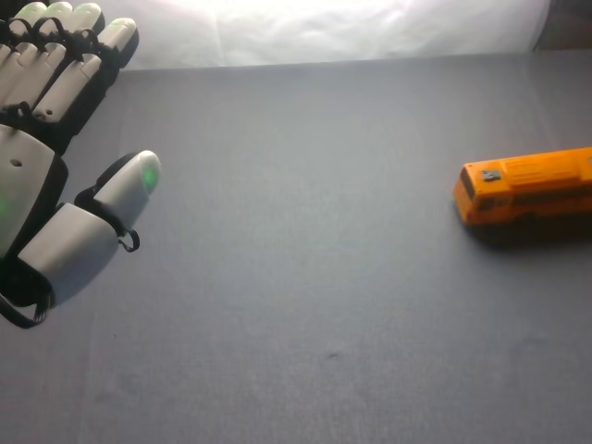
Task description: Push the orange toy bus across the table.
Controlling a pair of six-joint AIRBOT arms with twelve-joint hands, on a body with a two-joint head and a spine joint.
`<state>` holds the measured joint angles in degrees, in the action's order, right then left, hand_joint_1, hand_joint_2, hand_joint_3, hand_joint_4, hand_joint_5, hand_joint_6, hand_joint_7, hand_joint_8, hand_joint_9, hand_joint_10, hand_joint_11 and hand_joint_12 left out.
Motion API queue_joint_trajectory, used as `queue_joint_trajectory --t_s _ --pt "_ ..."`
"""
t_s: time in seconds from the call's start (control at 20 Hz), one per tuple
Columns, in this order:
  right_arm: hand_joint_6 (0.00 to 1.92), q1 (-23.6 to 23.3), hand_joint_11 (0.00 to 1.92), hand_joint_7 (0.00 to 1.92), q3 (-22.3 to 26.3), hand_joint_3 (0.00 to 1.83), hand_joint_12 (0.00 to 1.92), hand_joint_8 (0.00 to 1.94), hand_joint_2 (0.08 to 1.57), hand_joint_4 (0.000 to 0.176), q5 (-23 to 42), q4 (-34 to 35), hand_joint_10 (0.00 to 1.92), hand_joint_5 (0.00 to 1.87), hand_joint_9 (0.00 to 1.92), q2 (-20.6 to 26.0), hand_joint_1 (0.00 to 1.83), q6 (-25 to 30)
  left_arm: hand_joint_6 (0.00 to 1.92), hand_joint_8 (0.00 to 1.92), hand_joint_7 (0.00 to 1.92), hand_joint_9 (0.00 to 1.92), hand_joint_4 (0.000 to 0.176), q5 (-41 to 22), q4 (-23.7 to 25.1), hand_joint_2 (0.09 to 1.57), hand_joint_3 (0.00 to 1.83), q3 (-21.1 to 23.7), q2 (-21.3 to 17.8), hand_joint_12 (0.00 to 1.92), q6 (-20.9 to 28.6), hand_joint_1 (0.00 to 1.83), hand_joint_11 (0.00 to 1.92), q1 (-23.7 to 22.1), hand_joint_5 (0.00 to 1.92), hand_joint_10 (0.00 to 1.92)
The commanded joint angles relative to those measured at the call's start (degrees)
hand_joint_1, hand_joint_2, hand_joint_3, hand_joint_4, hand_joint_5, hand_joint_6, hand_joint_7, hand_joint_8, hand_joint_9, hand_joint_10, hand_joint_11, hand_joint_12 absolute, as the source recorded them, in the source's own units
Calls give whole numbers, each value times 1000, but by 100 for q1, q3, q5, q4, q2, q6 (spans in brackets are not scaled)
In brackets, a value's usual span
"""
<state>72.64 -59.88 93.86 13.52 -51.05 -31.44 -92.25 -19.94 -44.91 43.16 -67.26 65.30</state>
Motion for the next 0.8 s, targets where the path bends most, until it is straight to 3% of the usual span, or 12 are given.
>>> queue_joint_trajectory --t_s 0.0,0.05,0.45,0.6,0.7,0.75 --pt "0 -75 108 224 23 1 7 4 1444 0 712 69 5 251 177 52 868 5 4 5 91 12 0 -715 208 1557 0 41 -37 0 3 128 0 -52 178 1" --pt "0 -75 90 202 38 2 0 0 1447 0 713 66 0 228 150 64 854 0 3 1 84 0 0 -715 211 1518 0 46 -37 0 -10 263 0 -52 161 0" --pt "0 -169 102 207 64 0 4 0 1441 0 715 4 0 166 159 92 1034 -59 0 2 126 44 0 -714 131 1501 4 48 -36 0 -62 216 0 -48 168 2" --pt "8 -216 116 218 64 0 9 5 1425 0 715 0 5 135 176 110 1084 -90 4 3 134 61 0 -715 109 1491 0 -61 -17 0 151 339 0 -82 186 1" --pt "13 -243 146 257 51 0 17 9 1374 0 715 -3 9 185 207 106 1162 -93 10 6 163 116 0 -715 105 1553 11 -150 41 25 324 201 53 -133 186 9" --pt "10 -272 152 255 43 0 17 5 1385 0 715 -23 5 190 206 99 1086 -95 20 16 231 179 0 -715 119 1563 12 -177 53 53 394 39 109 -164 256 18"
